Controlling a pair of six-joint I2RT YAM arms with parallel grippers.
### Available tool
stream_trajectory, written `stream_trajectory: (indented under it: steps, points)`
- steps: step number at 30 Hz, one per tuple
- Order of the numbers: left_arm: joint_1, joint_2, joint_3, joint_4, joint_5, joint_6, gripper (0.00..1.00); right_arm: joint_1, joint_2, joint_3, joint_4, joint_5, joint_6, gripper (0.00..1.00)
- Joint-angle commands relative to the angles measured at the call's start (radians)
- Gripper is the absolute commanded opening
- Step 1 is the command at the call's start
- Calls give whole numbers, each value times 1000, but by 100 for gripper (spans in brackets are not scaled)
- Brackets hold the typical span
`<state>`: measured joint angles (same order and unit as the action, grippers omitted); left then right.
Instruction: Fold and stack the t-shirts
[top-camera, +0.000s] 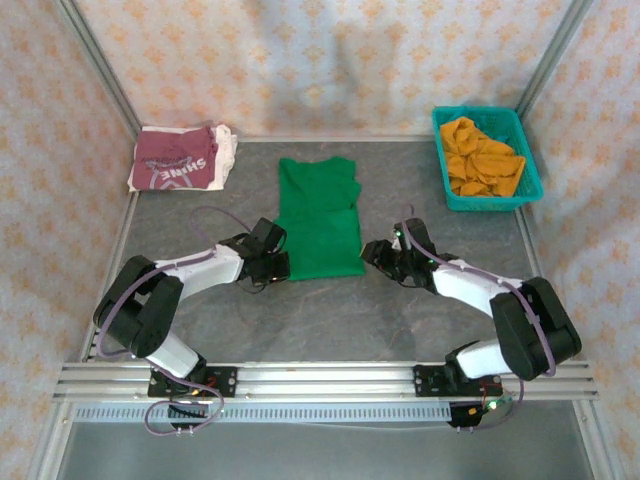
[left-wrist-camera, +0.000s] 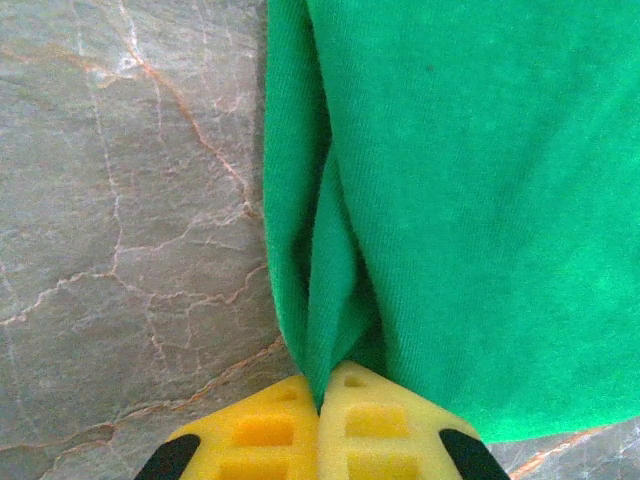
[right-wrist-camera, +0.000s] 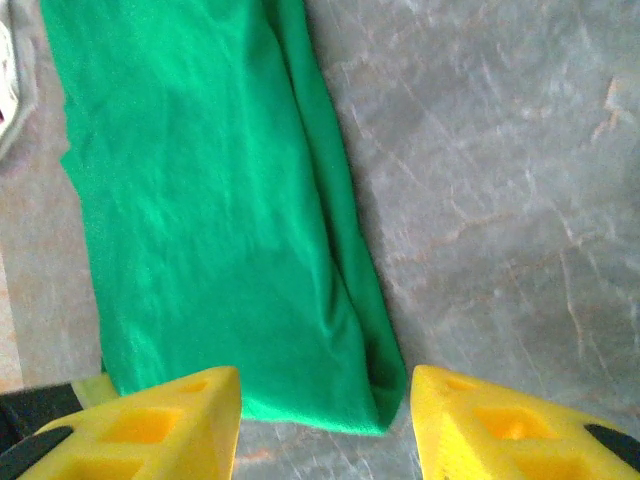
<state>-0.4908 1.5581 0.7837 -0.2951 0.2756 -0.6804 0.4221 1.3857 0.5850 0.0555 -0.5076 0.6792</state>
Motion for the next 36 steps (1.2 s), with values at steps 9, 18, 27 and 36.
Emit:
stream_trajectory:
  steps: [9,18,27,36]
  points:
    - [11,-34,-43,8,-39,31,0,37,132,16,62,-111,30,49]
    - [15,-33,-52,19,-26,33,0,53,172,37,144,-103,93,45]
    - [18,-27,-48,16,-23,38,0,85,173,58,134,-91,138,42]
    - [19,-36,-58,16,-29,36,0,93,173,65,120,-59,137,21]
